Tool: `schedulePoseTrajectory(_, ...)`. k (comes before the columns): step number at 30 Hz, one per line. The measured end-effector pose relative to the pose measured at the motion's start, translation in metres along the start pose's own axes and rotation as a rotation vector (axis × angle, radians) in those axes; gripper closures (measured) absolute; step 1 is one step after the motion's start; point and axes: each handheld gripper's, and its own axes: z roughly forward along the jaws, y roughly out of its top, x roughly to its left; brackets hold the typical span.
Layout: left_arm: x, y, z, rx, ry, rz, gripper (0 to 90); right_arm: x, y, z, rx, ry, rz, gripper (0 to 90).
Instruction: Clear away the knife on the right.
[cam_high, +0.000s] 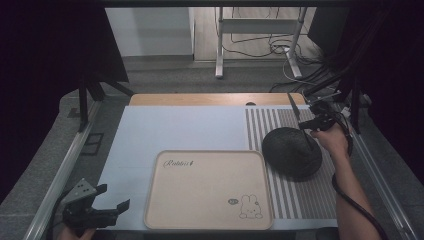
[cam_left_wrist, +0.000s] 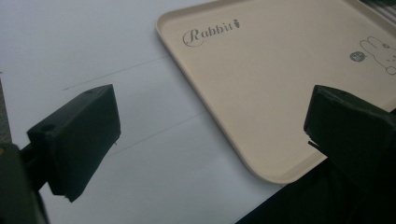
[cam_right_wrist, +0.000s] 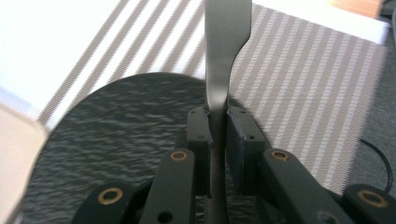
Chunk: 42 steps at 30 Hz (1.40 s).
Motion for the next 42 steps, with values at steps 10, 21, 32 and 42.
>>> schedulePoseTrajectory(10, 0.0, 0.0, 0.0, -0.001, -0.001, 0.003, 4.0, 0.046, -0.006, 0.001, 0.017, 0.052, -0.065, 80.3)
schedulePoseTrajectory(21, 0.0, 0.0, 0.0, -0.003, -0.002, 0.006, 4.0, 0.083, -0.02, -0.001, 0.043, 0.105, -0.115, 80.3)
schedulePoseTrajectory(32, -0.001, 0.0, 0.0, -0.003, -0.001, 0.007, 4.0, 0.117, -0.033, -0.007, 0.06, 0.147, -0.155, 80.3)
schedulePoseTrajectory(42, 0.0, 0.0, 0.0, -0.002, -0.001, 0.007, 4.0, 0.162, -0.047, -0.01, 0.085, 0.211, -0.226, 80.3)
